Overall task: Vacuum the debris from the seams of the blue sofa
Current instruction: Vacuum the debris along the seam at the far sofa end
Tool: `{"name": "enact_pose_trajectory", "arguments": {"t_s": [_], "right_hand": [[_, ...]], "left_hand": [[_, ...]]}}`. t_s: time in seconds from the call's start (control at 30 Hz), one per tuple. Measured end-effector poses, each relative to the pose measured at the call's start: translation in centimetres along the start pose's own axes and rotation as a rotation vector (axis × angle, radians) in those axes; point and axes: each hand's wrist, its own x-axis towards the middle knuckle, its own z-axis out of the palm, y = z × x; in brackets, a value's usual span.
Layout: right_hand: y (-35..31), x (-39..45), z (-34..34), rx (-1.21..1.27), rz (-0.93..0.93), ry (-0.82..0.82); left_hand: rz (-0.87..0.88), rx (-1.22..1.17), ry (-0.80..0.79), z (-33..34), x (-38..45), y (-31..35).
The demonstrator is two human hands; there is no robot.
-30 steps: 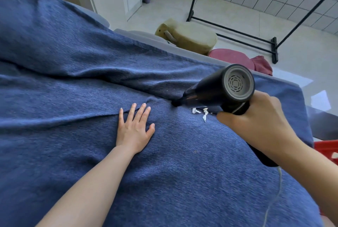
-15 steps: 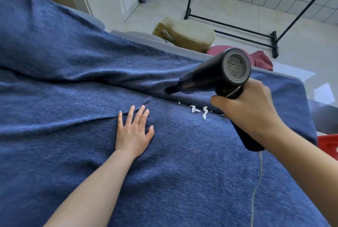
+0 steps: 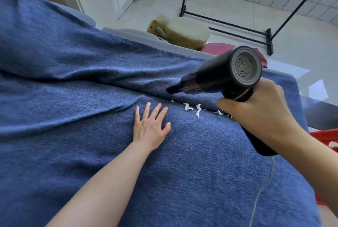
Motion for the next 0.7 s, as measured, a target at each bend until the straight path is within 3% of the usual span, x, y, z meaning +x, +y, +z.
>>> {"name": "enact_pose_trajectory", "arguments": {"t_s": [0.7], "right_hand": [[2.2, -0.4, 0.0, 0.030, 0.052, -0.081]], "left_hand": [[0.020, -0.021, 0.153, 1.9, -0.6, -0.3]]}}
